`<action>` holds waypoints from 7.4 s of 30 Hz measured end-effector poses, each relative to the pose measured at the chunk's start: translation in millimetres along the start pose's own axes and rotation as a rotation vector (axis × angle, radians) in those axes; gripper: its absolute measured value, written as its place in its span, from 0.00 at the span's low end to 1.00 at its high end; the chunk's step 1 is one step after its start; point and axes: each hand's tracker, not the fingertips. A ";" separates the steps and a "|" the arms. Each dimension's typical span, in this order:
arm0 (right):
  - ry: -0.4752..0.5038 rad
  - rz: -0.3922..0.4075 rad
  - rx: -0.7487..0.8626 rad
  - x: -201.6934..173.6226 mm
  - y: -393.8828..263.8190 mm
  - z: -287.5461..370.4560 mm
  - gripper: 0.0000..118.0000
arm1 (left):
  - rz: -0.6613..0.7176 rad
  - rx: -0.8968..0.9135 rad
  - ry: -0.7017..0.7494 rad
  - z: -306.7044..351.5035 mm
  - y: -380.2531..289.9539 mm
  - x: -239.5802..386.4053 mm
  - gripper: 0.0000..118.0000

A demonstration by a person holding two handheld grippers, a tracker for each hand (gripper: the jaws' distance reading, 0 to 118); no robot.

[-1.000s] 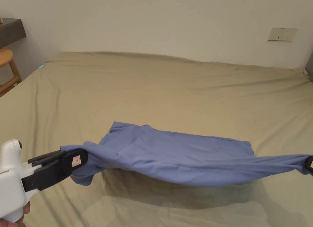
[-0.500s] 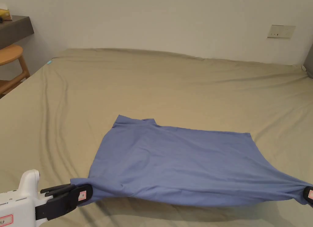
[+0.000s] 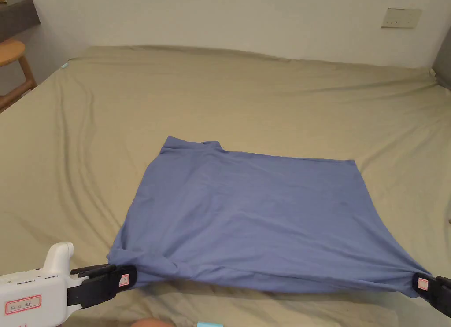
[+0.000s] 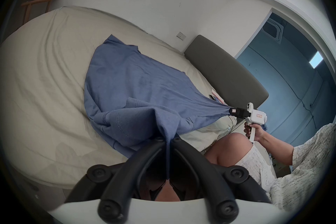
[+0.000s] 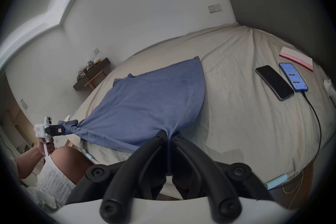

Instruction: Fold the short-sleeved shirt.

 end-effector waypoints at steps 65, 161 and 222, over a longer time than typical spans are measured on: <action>-0.077 0.095 -0.053 -0.5 -51.2 44.7 0.00 | -0.058 -0.040 0.176 36.0 -69.8 -6.1 0.00; -0.043 0.123 0.029 -16.0 40.7 -14.6 0.03 | -0.009 0.118 0.191 -11.7 68.0 17.3 0.03; -0.199 0.025 -0.002 -29.5 -26.0 27.4 0.00 | -0.028 0.084 0.472 47.7 -1.5 -28.8 0.00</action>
